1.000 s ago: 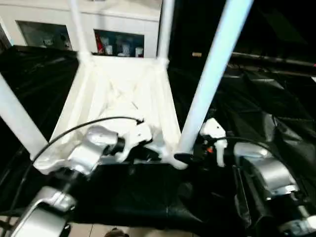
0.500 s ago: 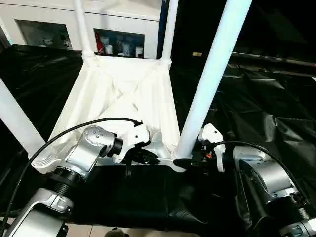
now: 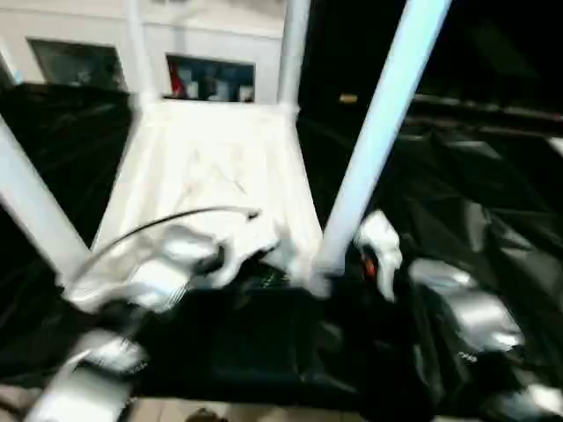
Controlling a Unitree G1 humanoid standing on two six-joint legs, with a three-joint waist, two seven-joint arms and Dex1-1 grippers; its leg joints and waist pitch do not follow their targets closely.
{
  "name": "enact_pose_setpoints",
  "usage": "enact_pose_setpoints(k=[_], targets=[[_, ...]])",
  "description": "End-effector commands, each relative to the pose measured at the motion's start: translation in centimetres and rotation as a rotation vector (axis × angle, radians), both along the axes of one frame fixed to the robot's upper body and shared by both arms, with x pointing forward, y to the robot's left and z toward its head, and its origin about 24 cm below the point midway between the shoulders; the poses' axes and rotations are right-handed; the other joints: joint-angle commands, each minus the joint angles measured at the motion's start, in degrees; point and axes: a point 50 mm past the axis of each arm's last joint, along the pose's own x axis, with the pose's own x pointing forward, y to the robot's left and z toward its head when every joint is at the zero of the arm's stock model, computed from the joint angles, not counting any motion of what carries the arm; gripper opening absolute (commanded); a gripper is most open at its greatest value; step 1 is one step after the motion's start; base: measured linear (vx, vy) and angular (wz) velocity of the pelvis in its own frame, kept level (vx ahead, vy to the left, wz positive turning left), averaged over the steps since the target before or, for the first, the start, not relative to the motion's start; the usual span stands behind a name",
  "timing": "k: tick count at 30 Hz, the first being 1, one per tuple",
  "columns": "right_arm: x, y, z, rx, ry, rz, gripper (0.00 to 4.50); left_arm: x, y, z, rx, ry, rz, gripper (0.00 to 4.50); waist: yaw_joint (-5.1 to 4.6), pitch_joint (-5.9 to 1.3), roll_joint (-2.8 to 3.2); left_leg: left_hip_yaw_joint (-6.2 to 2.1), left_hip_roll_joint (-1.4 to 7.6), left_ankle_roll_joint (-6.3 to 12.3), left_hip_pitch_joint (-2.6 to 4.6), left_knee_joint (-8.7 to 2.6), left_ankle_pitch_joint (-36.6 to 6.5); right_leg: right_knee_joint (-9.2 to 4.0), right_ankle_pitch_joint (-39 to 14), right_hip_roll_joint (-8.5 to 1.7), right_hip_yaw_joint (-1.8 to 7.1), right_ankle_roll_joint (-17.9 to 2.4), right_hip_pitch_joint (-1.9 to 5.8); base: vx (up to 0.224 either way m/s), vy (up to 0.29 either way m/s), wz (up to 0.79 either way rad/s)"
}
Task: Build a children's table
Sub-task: Rotate leg to tighten
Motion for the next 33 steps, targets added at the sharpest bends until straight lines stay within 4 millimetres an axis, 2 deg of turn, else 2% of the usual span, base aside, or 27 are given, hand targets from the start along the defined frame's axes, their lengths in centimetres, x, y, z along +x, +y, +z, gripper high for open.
enact_pose_setpoints(k=[1,3,4,5,9,10,12,13,15,18,22,23,24,28,33], targets=[[0.1,1.8,-1.1,0.007,0.060,-0.089,2.70,-0.3,-3.1,-0.4,-0.048,0.022,0.052,0.00,-0.24,-2.89,-0.13,-1.68,2.36,-3.53,1.43,-4.41,-18.98,-5.53,-19.37,-3.70,1.93,-8.95,0.95,0.000,0.000,0.00],[0.4,2.4,-1.1,0.024,0.066,-0.126,2.70,-0.4,-3.8,-0.4,-0.051,0.026,0.049,0.00,-0.28,-2.97,-0.04,-1.49,2.36,-2.80,1.40,-4.31,-17.79,-5.44,-16.02,-3.37,2.01,-9.00,0.91,0.000,0.000,0.00],[0.5,3.0,-0.9,0.033,0.063,-0.133,2.70,-0.5,-4.3,-0.4,-0.052,0.028,0.046,0.00,-0.23,-3.05,0.38,-1.49,2.26,-2.35,1.39,-4.27,-17.31,-5.32,-14.30,-3.32,2.04,-9.22,0.96,0.000,0.000,0.00],[0.6,3.8,-0.7,0.042,0.057,-0.137,2.70,-0.6,-4.9,-0.4,-0.051,0.030,0.041,0.00,-0.32,-3.07,0.25,-1.41,2.23,-2.11,1.25,-4.26,-16.88,-5.36,-13.45,-3.28,2.04,-9.23,1.06,0.000,0.000,0.00],[0.8,4.7,-0.4,0.046,0.033,-0.127,2.70,-0.6,-5.3,-0.5,-0.045,0.020,0.033,0.00,-0.34,-3.08,0.23,-1.41,2.18,-1.60,1.08,-4.35,-15.98,-5.23,-11.29,-3.08,1.90,-9.18,1.24,0.000,0.000,0.00],[0.8,5.1,-0.3,0.055,0.022,-0.113,3.05,-0.6,-5.2,-0.5,-0.042,0.016,0.027,0.00,-0.38,-3.08,0.27,-1.42,2.19,-1.66,1.10,-4.38,-16.36,-5.25,-11.74,-3.10,1.89,-9.15,1.18,0.000,0.000,0.00],[0.8,5.4,0.0,0.080,0.013,-0.087,3.40,-0.6,-4.9,-0.5,-0.037,0.012,0.016,0.00,-0.42,-2.92,0.21,-1.46,2.25,-1.82,1.31,-4.48,-18.66,-5.65,-15.07,-3.23,1.93,-8.64,0.98,0.000,0.000,0.00],[0.7,5.1,0.1,0.076,-0.001,-0.043,3.42,-0.6,-4.5,-0.5,-0.039,0.013,-0.001,0.00,-0.42,-2.89,0.09,-1.47,2.27,-1.79,1.34,-4.51,-19.01,-5.75,-15.75,-3.22,1.93,-8.47,0.96,0.000,0.000,0.00],[0.5,4.8,0.2,0.058,-0.016,-0.004,3.47,-0.7,-4.1,-0.5,-0.041,0.012,-0.017,0.00,-0.44,-2.97,0.22,-1.63,2.37,-1.74,1.17,-4.67,-18.86,-5.73,-15.74,-3.24,1.87,-8.20,1.09,0.000,0.000,0.00],[0.2,4.0,0.4,0.052,-0.028,0.056,3.90,-0.6,-3.4,-0.5,-0.035,0.021,-0.018,0.00,-0.32,-2.99,0.11,-1.42,2.38,-1.20,1.24,-4.59,-17.77,-5.70,-13.77,-3.16,1.91,-8.53,1.14,0.000,0.000,0.00],[-1.0,1.7,1.1,0.004,-0.058,0.256,4.06,-1.3,-1.6,-0.3,-0.060,0.047,-0.155,0.00,0.14,-3.01,0.20,-1.31,2.40,0.26,1.08,-4.42,-15.86,-5.63,-11.41,-3.20,1.96,-8.71,1.44,0.000,0.000,0.00],[-1.6,0.9,1.3,-0.016,-0.054,0.331,4.32,-1.7,-1.0,-0.1,-0.069,0.060,-0.215,0.00,0.28,-2.90,0.07,-1.36,2.53,0.57,1.10,-4.52,-15.70,-5.57,-11.31,-3.15,1.87,-9.15,1.58,0.000,0.000,0.00],[-1.6,0.9,1.3,-0.016,-0.054,0.331,4.38,-1.7,-1.0,-0.1,-0.069,0.060,-0.215,0.00,0.25,-2.91,0.11,-1.24,2.55,0.78,1.11,-4.46,-15.66,-5.53,-11.10,-3.21,1.97,-9.35,1.46,0.000,0.000,0.00],[-3.0,-0.6,1.9,-0.044,-0.034,0.488,4.38,-2.4,0.6,0.3,-0.075,0.086,-0.310,0.00,0.77,-2.95,0.40,-1.18,2.80,1.01,1.34,-4.44,-15.10,-5.14,-9.21,-3.13,1.99,-10.56,1.26,0.000,0.000,0.00],[-3.2,-1.0,2.2,-0.053,-0.034,0.533,4.38,-3.1,2.0,0.7,-0.070,0.112,-0.374,0.00,0.88,-2.98,0.47,-1.14,2.78,0.12,1.44,-4.54,-15.65,-4.82,-7.93,-3.16,1.95,-11.84,1.18,0.000,0.000,0.00]])
